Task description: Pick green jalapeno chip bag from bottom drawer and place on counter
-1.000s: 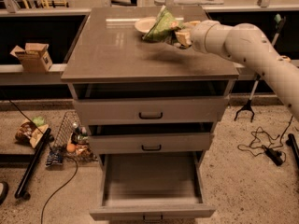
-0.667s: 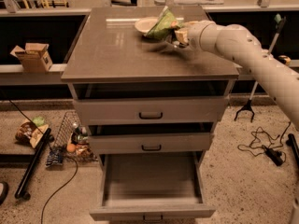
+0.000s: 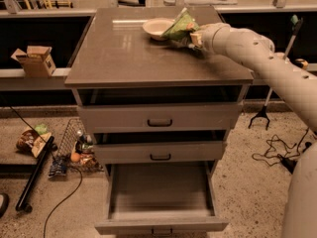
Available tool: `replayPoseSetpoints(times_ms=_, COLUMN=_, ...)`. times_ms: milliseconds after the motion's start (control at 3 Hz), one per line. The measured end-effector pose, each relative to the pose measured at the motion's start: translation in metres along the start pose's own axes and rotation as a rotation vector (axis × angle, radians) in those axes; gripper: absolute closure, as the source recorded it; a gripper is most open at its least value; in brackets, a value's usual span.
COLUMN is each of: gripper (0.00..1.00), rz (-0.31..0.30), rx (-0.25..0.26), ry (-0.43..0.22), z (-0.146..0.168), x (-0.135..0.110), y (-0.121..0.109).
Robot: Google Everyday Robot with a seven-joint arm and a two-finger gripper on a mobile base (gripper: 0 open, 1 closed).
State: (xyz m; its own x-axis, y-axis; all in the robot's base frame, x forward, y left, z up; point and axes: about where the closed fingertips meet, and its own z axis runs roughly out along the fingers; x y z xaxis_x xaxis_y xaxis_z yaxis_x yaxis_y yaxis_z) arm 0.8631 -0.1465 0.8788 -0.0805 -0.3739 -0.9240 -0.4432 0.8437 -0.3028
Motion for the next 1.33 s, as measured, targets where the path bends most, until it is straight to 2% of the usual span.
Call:
replayPoseSetpoints(times_ms=333, gripper=0.12, rz=0.003, rx=0.043, ry=-0.005, z=-0.009, x=0.002, y=-0.016)
replayPoseSetpoints(times_ms=667, gripper=0.0, rz=-0.01, rx=0.071, ry=-0.019, z=-0.025, x=-0.004, y=-0.03)
replayPoseSetpoints(times_ms=1000, gripper=0.0, rz=-0.006, rx=0.074, ry=-0.032, z=-0.053, x=0.004, y=-0.061)
replayPoseSetpoints(times_ms=1333, gripper=0.0, rz=-0.047, rx=-0.001, ry=-0.108, z=-0.099, x=-0.042, y=-0.071)
